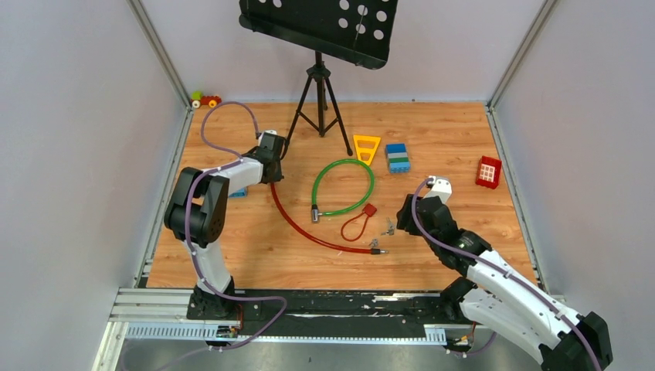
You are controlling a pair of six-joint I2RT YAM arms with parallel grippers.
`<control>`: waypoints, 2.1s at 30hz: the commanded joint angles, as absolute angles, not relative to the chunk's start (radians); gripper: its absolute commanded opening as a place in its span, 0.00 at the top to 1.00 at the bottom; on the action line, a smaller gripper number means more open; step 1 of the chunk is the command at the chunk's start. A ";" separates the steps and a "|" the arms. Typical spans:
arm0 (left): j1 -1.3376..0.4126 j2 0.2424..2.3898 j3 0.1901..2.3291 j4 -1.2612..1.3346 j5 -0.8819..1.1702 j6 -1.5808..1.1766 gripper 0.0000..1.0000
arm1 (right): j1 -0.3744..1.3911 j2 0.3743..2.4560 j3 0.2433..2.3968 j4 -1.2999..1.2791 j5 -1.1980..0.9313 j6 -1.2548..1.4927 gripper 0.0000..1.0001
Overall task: Lock with the key
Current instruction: Pick up the lock from the center of the board.
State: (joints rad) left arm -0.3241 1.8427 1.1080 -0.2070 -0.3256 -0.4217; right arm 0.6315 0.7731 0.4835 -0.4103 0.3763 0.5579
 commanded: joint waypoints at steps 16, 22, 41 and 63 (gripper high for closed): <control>-0.334 1.498 0.810 -0.282 -0.230 -0.614 1.00 | 0.793 0.807 0.573 -0.024 -0.350 0.034 0.38; -0.395 1.331 0.765 -0.347 -0.198 -0.678 1.00 | 0.936 1.114 0.643 0.183 -0.307 0.092 0.34; -0.434 1.123 0.820 -0.475 -0.161 -0.734 1.00 | 1.131 1.838 0.952 0.430 -0.096 0.399 0.36; -0.430 1.022 0.854 -0.602 -0.348 -0.684 0.33 | 1.247 1.923 1.108 -0.064 0.164 0.197 0.53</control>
State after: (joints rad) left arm -0.4305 1.0866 0.8036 -0.5503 -0.2413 -0.7025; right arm 1.1835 1.8950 1.0321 0.1329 0.0093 0.2546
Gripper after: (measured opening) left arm 0.608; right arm 0.468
